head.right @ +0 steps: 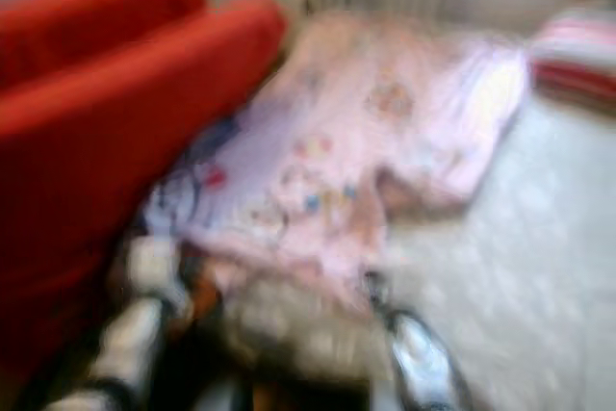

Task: Clean up the room

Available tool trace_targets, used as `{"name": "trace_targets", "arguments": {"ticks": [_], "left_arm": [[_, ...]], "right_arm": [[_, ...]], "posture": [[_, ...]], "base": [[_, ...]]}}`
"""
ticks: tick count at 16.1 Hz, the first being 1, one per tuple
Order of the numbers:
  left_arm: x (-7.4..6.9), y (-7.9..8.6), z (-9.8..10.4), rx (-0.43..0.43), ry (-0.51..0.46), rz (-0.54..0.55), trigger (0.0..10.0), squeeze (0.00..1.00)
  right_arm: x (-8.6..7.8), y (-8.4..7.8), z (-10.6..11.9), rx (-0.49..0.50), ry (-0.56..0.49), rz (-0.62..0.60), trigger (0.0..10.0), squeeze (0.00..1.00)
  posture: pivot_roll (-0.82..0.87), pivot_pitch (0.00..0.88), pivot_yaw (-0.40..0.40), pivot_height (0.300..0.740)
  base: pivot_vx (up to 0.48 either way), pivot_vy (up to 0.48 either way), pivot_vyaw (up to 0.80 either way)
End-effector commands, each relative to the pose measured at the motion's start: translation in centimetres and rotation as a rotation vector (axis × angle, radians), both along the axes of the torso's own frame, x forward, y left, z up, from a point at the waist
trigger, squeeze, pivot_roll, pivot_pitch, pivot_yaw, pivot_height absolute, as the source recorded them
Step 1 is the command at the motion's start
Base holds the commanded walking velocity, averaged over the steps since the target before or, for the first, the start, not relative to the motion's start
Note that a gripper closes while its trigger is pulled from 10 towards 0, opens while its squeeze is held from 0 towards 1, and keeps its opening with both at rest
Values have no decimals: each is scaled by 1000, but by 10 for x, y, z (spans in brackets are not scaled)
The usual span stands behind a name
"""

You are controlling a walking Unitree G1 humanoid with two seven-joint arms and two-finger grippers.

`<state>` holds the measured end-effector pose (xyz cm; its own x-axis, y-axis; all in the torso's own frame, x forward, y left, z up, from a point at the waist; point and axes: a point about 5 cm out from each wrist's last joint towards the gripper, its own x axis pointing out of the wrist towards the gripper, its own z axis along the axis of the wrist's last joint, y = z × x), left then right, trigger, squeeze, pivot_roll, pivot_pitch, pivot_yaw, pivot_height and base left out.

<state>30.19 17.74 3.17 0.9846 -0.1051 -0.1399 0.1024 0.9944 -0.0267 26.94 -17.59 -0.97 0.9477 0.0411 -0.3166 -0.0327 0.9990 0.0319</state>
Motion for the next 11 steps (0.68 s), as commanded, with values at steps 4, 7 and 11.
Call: {"name": "trace_targets", "arguments": {"ticks": [4,7,11], "left_arm": [[-11,22,-11,26,57,54,10000,0],[-12,18,-9,22,39,26,10000,0],[-6,8,3,14,-23,-27,10000,0]], "right_arm": [[6,22,0,18,35,44,10000,0],[10,22,0,30,69,34,10000,0],[23,31,7,47,97,52,10000,1000]], "posture": [[128,100,15,636],[144,147,20,636],[183,235,29,636]], "base": [[187,0,0],[0,0,0],[0,0,0]]}}
